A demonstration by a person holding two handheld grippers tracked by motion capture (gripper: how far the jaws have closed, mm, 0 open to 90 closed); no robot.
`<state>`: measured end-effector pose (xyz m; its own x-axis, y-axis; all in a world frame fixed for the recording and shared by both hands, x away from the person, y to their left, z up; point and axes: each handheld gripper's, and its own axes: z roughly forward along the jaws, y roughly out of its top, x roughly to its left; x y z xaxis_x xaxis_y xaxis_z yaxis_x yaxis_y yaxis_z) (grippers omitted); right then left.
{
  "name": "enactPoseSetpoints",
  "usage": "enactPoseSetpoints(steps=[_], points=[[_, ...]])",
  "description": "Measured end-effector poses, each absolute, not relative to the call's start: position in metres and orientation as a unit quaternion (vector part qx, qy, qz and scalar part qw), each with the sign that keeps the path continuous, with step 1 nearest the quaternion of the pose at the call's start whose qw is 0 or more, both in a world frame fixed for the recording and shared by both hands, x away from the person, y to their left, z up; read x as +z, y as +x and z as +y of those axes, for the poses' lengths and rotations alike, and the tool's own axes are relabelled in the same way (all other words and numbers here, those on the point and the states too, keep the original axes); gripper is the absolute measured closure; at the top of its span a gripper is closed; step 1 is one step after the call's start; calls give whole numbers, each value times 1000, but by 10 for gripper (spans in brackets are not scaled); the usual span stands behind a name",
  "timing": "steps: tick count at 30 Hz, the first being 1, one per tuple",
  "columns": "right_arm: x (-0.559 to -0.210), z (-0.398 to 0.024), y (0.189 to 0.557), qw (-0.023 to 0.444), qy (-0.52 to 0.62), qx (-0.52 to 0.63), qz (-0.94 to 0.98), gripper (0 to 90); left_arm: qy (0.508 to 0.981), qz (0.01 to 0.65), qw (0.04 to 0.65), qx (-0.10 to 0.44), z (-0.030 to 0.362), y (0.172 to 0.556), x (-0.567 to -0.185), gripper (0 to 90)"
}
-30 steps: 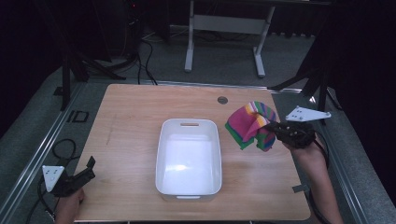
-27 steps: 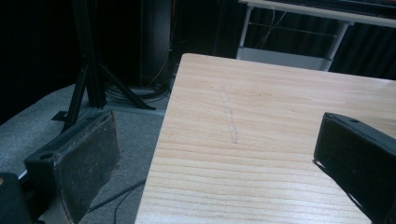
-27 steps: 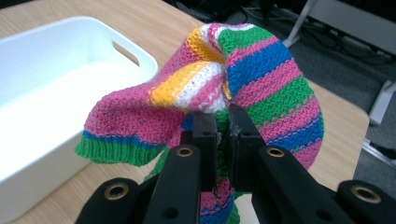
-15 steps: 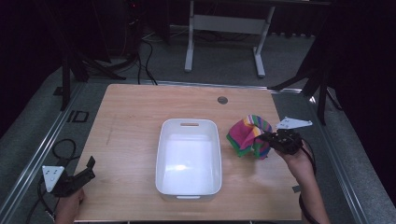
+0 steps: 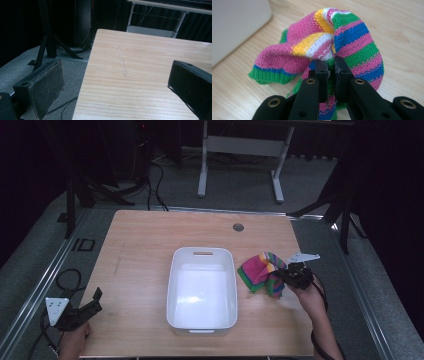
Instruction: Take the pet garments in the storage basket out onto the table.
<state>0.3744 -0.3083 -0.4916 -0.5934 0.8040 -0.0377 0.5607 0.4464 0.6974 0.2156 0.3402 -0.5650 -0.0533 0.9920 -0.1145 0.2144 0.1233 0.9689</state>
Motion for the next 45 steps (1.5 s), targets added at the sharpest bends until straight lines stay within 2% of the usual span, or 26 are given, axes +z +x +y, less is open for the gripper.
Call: enactPoseSetpoints(steps=[16,21,27,31,34,45], points=[[-533,-299,383,167,436,310,828,804,510,590,462,423,340,215,-565,9],[-516,-300,380,169,434,325,823,586,510,590,462,422,340,215,-565,9],[-493,-303,370,188,421,352,815,458,510,590,462,423,340,215,-565,9],[-483,-309,364,196,415,380,803,309,510,590,461,423,340,215,-565,9],[-480,-316,360,194,411,397,798,160,510,590,462,422,340,215,-565,9],[-495,-346,344,233,426,428,763,138,510,590,462,423,340,215,-565,9]])
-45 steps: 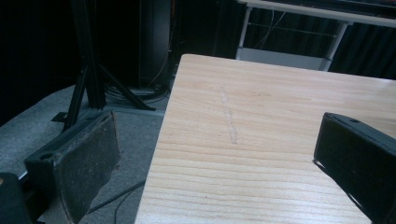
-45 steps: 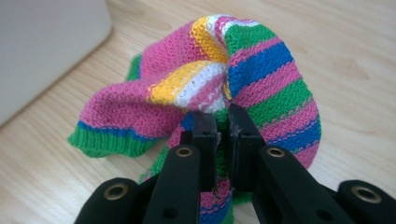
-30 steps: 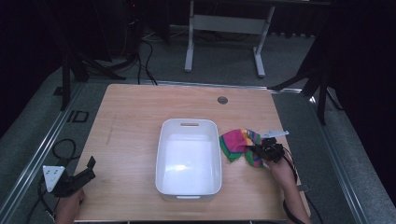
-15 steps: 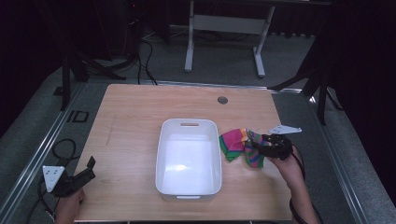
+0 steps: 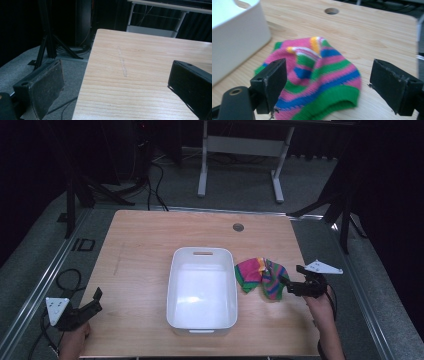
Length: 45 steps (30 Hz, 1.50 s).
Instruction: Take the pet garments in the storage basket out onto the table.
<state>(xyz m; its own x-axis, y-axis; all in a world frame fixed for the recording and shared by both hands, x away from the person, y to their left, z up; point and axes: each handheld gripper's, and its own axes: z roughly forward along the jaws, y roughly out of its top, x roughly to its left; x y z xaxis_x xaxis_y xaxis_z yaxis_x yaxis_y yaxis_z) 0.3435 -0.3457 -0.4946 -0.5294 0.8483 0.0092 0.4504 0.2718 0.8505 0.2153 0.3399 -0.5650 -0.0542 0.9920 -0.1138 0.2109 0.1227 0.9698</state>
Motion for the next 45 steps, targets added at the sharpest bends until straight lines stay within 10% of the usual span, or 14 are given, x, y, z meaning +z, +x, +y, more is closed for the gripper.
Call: enactPoseSetpoints(steps=[45], points=[[-555,-417,273,354,567,462,582,140,512,588,461,424,339,216,-565,9]])
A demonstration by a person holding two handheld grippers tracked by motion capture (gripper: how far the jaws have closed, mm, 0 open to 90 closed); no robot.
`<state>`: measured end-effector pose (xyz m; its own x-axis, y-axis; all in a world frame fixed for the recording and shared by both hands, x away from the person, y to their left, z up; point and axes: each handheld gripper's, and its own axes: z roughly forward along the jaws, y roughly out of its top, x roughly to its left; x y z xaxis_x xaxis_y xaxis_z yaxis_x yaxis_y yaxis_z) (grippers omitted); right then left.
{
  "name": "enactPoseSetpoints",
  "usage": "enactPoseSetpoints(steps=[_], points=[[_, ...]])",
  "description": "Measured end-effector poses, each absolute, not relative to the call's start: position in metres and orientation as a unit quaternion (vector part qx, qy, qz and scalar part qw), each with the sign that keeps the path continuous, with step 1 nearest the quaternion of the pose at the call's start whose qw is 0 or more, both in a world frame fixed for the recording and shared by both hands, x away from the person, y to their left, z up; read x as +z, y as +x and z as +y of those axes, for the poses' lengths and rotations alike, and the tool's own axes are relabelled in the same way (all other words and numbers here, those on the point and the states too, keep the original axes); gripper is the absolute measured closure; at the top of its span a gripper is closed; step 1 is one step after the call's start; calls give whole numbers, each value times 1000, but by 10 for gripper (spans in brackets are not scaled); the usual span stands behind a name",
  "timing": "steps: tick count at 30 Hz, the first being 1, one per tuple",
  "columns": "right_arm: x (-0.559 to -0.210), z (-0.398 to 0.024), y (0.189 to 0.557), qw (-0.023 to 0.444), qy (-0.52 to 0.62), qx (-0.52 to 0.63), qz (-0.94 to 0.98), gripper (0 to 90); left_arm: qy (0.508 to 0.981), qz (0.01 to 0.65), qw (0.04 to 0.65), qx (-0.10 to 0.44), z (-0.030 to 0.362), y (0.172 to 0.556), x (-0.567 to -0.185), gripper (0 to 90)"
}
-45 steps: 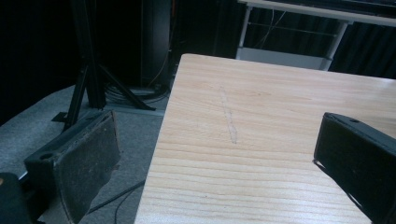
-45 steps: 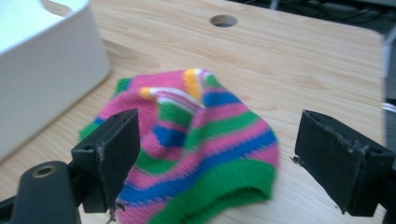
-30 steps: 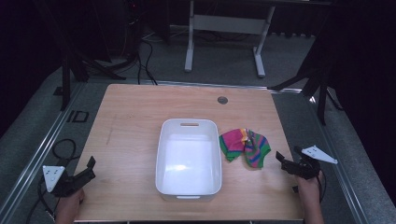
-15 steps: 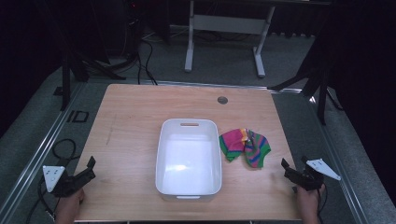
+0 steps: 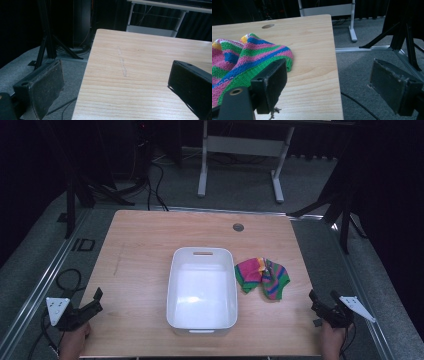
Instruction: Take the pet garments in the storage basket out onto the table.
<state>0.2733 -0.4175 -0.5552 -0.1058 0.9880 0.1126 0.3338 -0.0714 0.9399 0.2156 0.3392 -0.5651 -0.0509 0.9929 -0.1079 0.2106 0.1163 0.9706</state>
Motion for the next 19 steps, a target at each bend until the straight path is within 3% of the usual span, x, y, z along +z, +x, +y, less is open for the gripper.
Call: enactPoseSetpoints(steps=[19], points=[[-556,-418,278,343,580,451,585,141,510,589,463,423,340,215,-565,9]])
